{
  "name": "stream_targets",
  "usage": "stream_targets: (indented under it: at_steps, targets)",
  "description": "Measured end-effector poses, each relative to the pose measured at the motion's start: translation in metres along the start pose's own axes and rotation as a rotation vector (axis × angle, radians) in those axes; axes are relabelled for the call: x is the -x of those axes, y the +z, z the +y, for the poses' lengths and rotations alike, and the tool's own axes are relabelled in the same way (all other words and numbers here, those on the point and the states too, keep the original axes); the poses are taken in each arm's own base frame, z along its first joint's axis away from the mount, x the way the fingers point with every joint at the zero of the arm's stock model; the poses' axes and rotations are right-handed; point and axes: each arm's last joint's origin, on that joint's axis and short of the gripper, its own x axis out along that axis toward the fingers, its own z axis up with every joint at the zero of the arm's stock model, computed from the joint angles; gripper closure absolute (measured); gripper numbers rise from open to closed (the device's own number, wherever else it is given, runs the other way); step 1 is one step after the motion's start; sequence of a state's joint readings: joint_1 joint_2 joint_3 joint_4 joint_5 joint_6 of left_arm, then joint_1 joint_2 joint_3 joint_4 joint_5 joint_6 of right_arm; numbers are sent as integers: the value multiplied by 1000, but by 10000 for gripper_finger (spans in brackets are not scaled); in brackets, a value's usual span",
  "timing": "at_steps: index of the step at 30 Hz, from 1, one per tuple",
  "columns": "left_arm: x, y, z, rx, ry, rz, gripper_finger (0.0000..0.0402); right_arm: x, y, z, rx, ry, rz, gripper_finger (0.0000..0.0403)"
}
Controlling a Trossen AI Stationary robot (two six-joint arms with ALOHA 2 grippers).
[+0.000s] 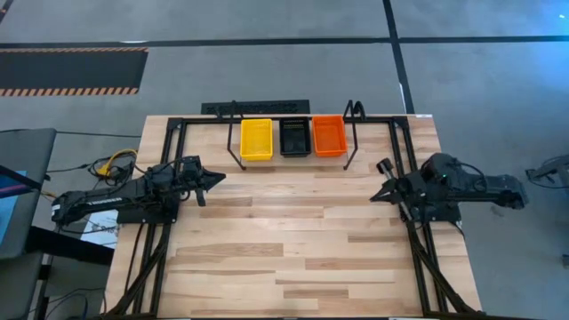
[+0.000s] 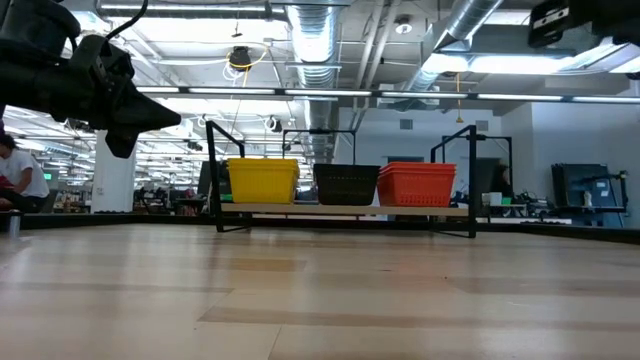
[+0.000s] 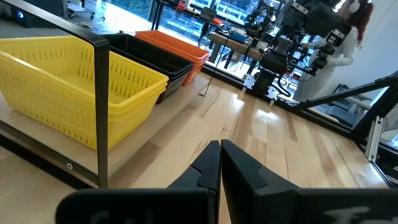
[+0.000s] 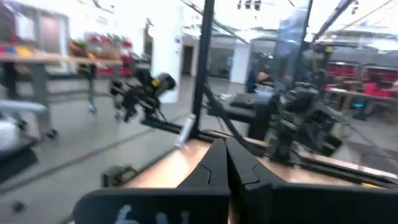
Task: Stack baskets on shelf by color
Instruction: Return to Home Position
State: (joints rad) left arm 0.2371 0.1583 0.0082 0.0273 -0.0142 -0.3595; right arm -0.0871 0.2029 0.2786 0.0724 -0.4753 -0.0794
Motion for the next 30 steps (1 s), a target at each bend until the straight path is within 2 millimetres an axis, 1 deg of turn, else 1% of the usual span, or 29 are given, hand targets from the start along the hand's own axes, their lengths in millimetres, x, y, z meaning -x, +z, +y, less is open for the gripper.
stream_targets:
  at_steps: [2, 5, 11, 16, 18, 20, 23, 25, 28, 30]
  targets:
    - [0, 0, 0, 0, 0, 0, 401, 3, 2, 0, -43, 32, -16, 403]
    - [0, 0, 0, 0, 0, 0, 401, 6, -3, 0, -98, 53, -12, 403]
    - [0, 0, 0, 0, 0, 0, 401, 7, -10, 0, -96, 3, -28, 403]
    - [0, 0, 0, 0, 0, 0, 401, 5, -24, 1, -145, 12, 15, 403]
    - [0, 0, 0, 0, 0, 0, 401, 4, -26, 1, -154, -34, 20, 403]
    - [0, 0, 0, 0, 0, 0, 401, 4, -25, 0, -142, -116, 17, 403]
    - [0, 0, 0, 0, 0, 0, 401, 3, -29, -1, -84, -210, 60, 403]
    - [0, 0, 0, 0, 0, 0, 402, 3, -32, 2, -61, -190, 94, 403]
    - [0, 0, 0, 0, 0, 0, 401, 3, -42, 6, -33, -129, 194, 403]
    - [0, 0, 0, 0, 0, 0, 401, 3, -43, 8, -38, -112, 211, 403]
